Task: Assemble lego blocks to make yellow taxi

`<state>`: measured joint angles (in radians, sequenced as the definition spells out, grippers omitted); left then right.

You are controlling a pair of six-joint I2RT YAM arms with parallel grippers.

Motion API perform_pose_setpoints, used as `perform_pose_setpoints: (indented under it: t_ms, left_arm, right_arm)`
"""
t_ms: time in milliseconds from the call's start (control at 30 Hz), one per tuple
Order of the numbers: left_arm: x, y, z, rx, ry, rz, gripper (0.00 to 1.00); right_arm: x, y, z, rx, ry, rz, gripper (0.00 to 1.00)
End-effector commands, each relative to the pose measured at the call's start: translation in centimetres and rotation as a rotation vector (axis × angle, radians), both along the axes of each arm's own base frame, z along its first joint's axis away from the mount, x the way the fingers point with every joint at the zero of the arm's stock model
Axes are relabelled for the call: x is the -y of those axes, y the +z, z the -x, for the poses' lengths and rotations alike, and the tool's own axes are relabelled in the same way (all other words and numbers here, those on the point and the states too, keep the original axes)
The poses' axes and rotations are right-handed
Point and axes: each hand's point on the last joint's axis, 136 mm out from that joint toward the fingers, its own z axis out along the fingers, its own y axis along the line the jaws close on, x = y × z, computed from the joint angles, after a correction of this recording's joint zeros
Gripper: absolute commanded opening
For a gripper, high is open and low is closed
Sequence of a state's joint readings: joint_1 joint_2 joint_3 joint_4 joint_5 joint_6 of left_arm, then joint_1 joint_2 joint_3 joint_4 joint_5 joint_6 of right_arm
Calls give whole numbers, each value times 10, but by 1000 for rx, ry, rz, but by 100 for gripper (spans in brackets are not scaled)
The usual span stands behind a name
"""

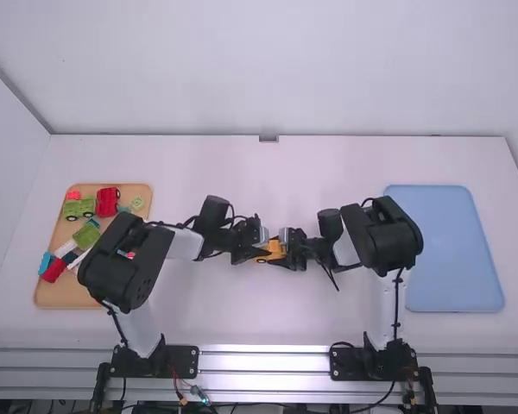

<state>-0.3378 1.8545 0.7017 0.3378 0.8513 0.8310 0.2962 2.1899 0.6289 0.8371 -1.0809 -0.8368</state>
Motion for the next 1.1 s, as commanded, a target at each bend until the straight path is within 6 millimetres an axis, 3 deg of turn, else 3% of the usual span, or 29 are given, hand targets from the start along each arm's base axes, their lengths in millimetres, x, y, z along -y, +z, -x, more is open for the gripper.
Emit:
perform_pose_setpoints:
  t_ms: [0, 333, 633, 733, 1067]
  left_arm:
    - [-39, -67, 12, -108, 134, -256, 1]
    - [-59, -69, 1, -95, 181, -274, 2]
    - [-58, -59, -1, -79, 149, -198, 2]
    - [-38, -37, 3, -68, 68, -53, 2]
    - [-16, 5, -6, -62, -32, 122, 1]
  right_arm:
    - [1, -7, 3, -25, -4, 11, 46]
    - [2, -7, 3, -27, -6, 11, 46]
    - [2, -7, 3, -29, -5, 12, 47]
    - [2, -7, 3, -28, -5, 12, 47]
    - [2, -7, 3, -32, -6, 13, 46]
